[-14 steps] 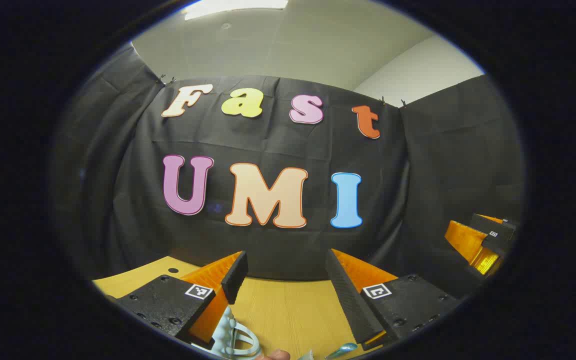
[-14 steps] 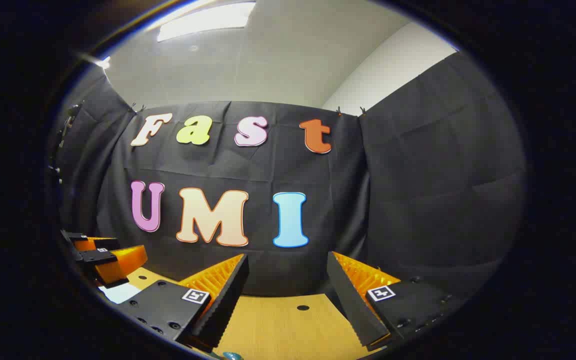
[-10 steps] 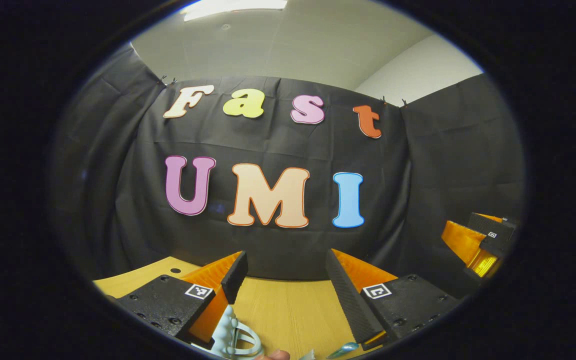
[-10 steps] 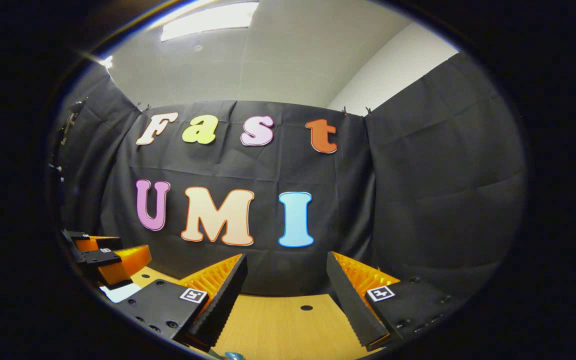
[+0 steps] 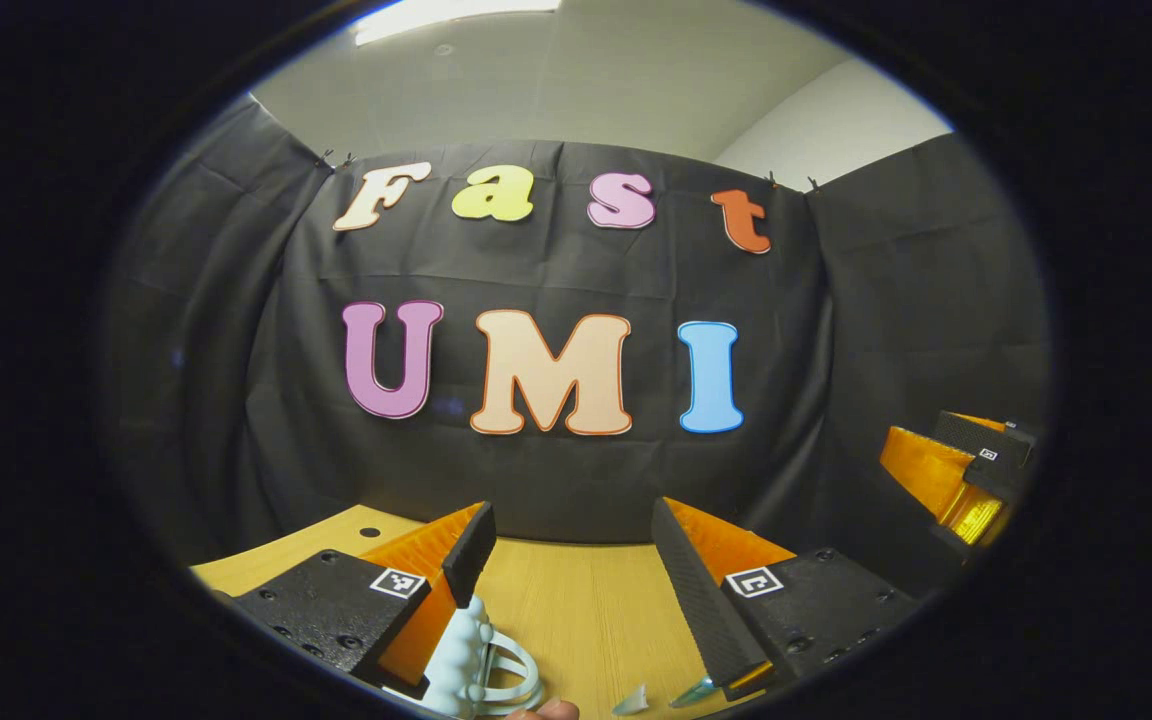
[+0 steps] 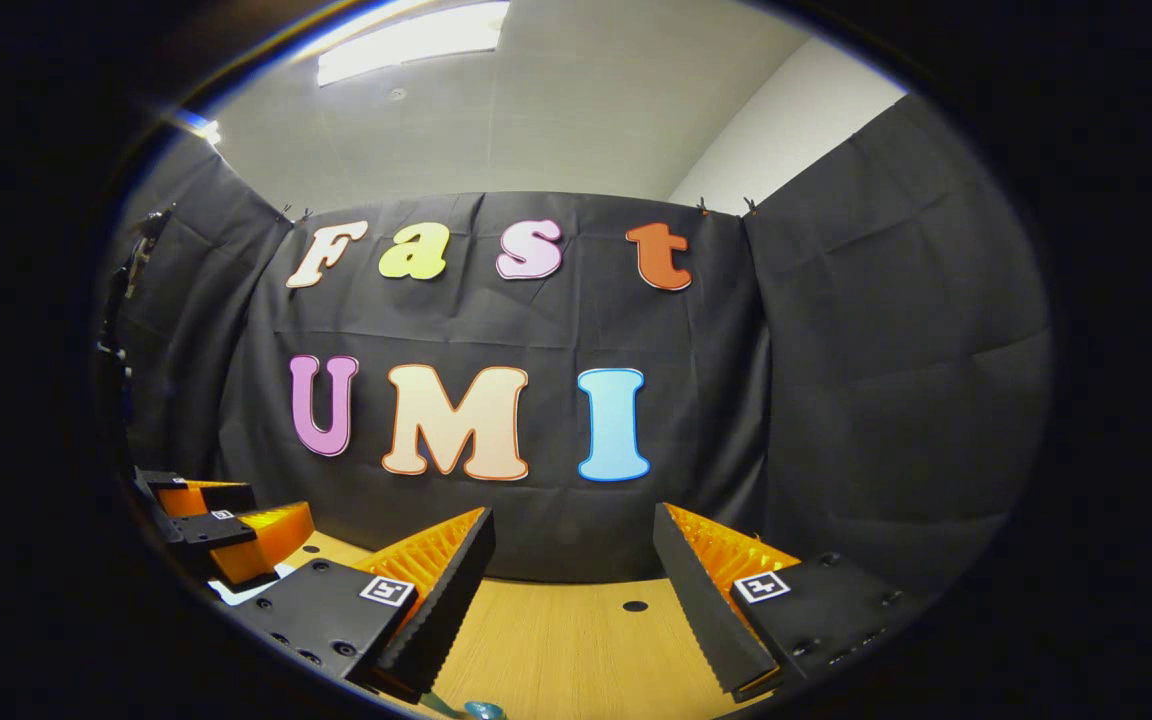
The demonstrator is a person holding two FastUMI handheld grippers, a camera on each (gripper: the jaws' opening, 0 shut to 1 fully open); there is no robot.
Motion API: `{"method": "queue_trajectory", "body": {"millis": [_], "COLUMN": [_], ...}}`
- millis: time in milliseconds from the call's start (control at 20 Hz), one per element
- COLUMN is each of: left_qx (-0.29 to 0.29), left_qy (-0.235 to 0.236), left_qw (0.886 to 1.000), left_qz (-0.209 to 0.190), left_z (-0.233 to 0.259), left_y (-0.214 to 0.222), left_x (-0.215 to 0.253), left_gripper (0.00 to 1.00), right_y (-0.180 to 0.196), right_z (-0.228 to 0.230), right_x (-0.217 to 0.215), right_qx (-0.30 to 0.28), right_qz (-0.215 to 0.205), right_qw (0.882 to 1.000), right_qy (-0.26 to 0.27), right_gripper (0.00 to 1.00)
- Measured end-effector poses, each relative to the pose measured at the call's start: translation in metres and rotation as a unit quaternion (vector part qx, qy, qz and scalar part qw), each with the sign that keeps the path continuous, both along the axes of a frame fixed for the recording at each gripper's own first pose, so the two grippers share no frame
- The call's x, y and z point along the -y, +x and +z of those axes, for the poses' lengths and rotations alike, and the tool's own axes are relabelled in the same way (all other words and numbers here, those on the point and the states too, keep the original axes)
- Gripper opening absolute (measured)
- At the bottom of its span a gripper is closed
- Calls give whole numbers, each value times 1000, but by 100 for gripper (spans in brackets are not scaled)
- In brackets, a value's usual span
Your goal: First open the suitcase, pack the skin care products into it, and then close the suitcase.
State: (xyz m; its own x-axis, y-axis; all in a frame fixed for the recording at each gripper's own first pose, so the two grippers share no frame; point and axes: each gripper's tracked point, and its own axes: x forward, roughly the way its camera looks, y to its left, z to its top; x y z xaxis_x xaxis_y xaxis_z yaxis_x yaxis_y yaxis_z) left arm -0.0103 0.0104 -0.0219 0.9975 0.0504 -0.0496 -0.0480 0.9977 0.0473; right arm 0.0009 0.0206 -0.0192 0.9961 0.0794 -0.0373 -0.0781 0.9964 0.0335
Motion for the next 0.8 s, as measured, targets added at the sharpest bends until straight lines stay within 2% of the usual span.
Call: {"method": "queue_trajectory", "body": {"millis": [150,400,550,800], "left_qx": [-4,-44,-96,-195], "left_qy": [3,6,7,6], "left_qw": [1000,999,995,980], "left_qz": [7,10,9,26], "left_z": [-5,-35,-75,-149], "left_y": [2,6,6,2], "left_x": [-5,-10,-13,-28], "left_gripper": [93,93,93,93], "right_y": [1,3,5,3], "right_z": [-7,-15,-21,-38], "right_x": [-3,-7,-6,0], "right_qx": [-9,-20,-28,-51], "right_qz": [3,7,7,3], "right_qw": [1000,1000,1000,999], "right_qy": [0,2,0,-13], "right_gripper": [100,99,100,100]}}
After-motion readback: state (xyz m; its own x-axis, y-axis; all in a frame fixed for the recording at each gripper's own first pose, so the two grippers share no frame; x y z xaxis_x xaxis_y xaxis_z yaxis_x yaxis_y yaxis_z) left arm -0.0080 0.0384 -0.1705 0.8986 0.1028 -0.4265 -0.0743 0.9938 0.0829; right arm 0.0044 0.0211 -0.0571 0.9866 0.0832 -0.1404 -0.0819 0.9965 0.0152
